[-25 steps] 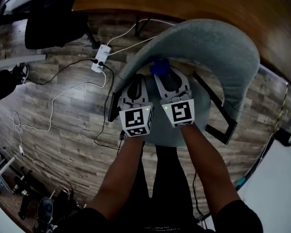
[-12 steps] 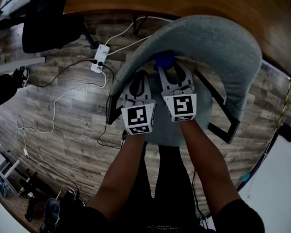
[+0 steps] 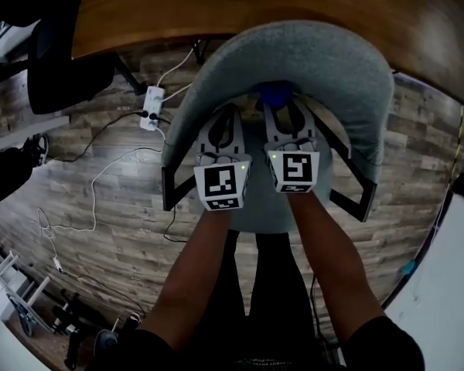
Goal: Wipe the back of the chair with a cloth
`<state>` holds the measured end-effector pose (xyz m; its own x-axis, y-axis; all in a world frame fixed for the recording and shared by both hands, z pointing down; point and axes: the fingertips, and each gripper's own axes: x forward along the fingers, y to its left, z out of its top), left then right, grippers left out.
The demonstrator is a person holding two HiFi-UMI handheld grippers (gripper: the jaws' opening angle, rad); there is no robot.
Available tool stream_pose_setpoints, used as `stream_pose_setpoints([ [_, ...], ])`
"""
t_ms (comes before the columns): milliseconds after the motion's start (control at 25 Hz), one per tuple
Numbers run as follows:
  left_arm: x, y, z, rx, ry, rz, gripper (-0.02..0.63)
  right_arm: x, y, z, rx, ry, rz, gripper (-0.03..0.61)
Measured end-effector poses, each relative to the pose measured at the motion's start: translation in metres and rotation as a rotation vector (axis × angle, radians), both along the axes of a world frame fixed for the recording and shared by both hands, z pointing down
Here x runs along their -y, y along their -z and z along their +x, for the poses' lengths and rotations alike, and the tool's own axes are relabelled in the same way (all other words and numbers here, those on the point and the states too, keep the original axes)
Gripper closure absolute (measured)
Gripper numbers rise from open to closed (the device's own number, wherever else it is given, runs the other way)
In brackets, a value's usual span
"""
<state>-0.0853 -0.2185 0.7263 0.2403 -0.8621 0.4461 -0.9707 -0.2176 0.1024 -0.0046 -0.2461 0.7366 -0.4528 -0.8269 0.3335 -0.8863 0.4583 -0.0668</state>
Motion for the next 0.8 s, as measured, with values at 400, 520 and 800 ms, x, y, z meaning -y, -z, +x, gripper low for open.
stream_pose_setpoints([
  [400,0.015,-0.004,0.052,0.029,-0.172,0.008,0.611,0.0,-0.001,0.058,0.014,-0.186,-0.021,0.443],
  [520,0.018,-0.003,0.069,0.036,-0.231,0.013,0.611,-0.002,0.0,0.071,0.022,-0.237,-0.028,0.443],
  [800,0.019,-0.004,0.092,0.029,-0.304,0.013,0.611,-0.015,0.002,0.113,0.002,-0.364,-0.037,0.443],
])
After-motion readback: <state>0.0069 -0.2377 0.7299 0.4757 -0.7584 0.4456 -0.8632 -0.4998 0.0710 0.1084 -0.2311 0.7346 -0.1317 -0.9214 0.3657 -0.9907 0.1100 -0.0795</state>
